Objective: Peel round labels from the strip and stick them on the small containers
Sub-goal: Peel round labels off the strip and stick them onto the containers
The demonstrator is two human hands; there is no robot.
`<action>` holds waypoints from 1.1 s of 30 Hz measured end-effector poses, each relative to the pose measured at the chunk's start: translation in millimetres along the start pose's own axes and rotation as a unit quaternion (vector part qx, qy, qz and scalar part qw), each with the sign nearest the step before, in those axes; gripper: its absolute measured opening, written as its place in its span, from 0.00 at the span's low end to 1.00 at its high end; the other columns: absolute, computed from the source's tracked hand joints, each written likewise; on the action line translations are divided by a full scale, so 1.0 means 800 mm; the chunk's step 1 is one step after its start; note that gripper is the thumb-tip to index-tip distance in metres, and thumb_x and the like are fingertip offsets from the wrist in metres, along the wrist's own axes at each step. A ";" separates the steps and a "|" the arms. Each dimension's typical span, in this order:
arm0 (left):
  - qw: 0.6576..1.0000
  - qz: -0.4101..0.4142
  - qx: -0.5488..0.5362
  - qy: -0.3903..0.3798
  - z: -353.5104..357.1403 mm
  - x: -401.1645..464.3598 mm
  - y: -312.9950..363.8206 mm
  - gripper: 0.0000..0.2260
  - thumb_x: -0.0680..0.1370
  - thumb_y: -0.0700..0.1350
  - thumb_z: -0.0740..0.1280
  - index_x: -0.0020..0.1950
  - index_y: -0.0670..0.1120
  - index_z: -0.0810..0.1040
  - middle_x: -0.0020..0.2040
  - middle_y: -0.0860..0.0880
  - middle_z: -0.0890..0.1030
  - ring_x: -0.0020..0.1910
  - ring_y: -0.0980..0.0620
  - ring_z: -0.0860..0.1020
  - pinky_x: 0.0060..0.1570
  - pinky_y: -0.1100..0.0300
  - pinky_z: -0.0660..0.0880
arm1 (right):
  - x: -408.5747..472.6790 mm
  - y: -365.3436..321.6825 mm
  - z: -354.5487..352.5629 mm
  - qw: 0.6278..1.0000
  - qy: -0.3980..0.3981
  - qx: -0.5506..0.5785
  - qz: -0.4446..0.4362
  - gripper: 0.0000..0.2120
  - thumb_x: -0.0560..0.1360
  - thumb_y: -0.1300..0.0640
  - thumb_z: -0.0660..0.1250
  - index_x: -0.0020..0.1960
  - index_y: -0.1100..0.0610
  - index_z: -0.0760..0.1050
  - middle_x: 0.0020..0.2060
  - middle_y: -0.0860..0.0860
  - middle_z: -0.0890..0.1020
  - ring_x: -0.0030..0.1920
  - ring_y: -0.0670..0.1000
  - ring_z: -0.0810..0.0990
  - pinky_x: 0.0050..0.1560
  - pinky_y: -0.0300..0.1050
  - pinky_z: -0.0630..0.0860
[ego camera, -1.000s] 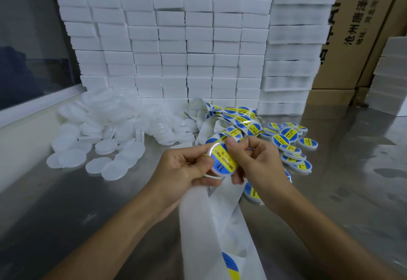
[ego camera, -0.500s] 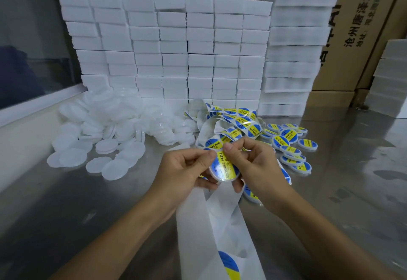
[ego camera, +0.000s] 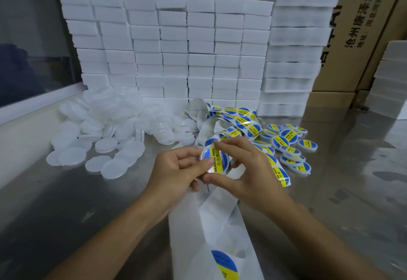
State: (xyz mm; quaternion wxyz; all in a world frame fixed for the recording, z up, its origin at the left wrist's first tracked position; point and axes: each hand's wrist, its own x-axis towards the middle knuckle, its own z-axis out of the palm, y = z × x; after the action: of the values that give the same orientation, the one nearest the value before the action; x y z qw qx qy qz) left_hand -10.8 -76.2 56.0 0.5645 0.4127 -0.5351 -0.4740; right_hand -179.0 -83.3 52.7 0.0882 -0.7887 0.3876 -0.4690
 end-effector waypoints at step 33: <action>0.887 0.123 0.369 0.249 -0.047 0.024 -0.028 0.11 0.72 0.41 0.72 0.34 0.56 0.76 0.31 0.59 0.78 0.32 0.58 0.75 0.30 0.64 0.66 | 0.009 0.084 -0.068 0.953 0.219 -0.174 0.115 0.04 0.74 0.63 0.70 0.46 0.58 0.82 0.36 0.50 0.83 0.39 0.50 0.80 0.41 0.43 0.73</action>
State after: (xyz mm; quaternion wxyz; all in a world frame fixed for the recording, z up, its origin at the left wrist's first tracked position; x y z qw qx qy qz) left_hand 23.9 -101.1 35.1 0.5398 0.6268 -0.5596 -0.0506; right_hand -256.5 -122.1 53.1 -0.0843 -0.6195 0.5616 -0.5420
